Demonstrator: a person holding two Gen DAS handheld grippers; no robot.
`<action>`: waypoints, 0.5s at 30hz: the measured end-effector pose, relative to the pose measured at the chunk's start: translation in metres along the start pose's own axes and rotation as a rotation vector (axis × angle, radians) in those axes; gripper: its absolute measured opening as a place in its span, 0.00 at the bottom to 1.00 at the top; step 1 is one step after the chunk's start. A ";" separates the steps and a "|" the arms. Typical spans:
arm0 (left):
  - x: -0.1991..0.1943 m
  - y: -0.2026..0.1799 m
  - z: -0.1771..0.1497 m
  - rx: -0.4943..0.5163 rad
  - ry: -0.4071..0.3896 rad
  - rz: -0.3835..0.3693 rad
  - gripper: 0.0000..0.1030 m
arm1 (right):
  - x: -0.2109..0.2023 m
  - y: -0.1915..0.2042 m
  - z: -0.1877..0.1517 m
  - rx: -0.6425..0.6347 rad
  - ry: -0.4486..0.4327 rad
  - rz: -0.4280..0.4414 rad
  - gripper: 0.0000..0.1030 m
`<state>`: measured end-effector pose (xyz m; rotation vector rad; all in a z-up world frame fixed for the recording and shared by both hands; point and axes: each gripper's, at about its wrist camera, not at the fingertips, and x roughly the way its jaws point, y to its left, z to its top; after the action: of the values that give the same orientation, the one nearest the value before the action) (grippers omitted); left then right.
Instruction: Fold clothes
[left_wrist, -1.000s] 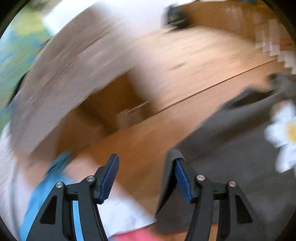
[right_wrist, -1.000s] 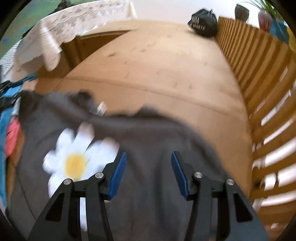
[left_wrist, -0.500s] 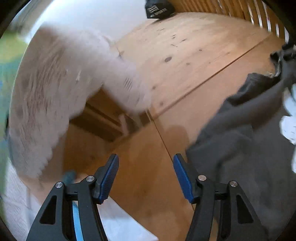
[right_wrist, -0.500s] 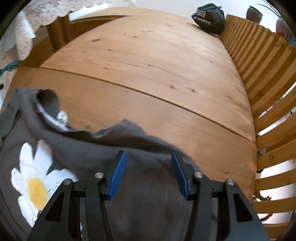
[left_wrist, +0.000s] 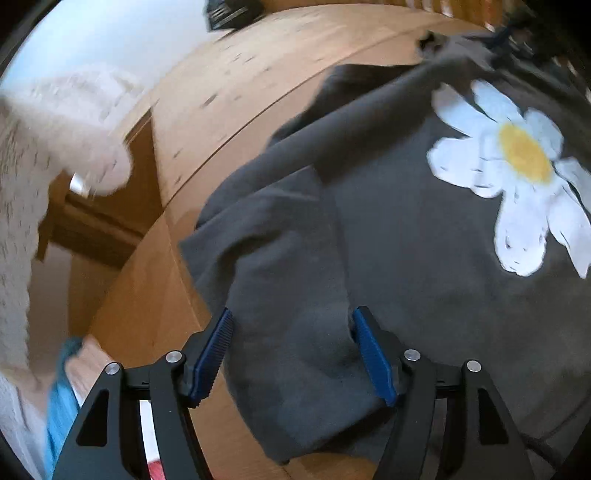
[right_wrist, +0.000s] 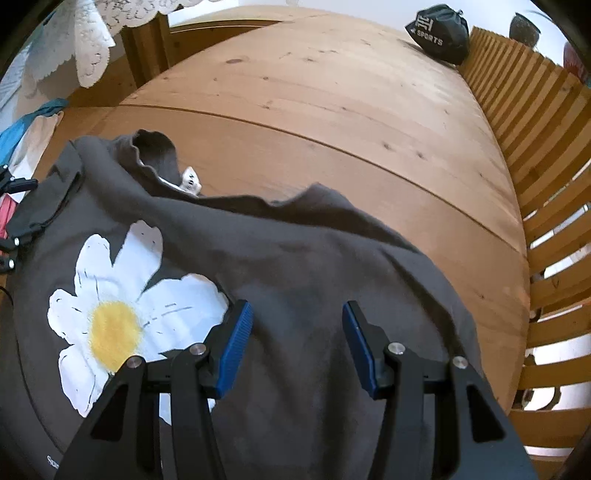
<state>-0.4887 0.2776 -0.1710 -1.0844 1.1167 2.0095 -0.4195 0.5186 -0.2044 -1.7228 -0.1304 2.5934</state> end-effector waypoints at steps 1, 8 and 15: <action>0.002 0.002 -0.001 -0.012 0.001 0.003 0.46 | 0.002 -0.002 -0.001 0.005 0.008 -0.003 0.49; 0.008 0.032 -0.009 -0.077 0.020 -0.037 0.11 | 0.014 -0.009 -0.007 0.045 0.045 0.014 0.49; 0.004 0.149 -0.069 -0.378 0.112 0.339 0.38 | 0.010 -0.016 -0.003 0.053 0.061 0.039 0.49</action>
<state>-0.5826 0.1477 -0.1377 -1.2740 1.0572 2.5294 -0.4210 0.5352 -0.2134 -1.8015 -0.0273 2.5432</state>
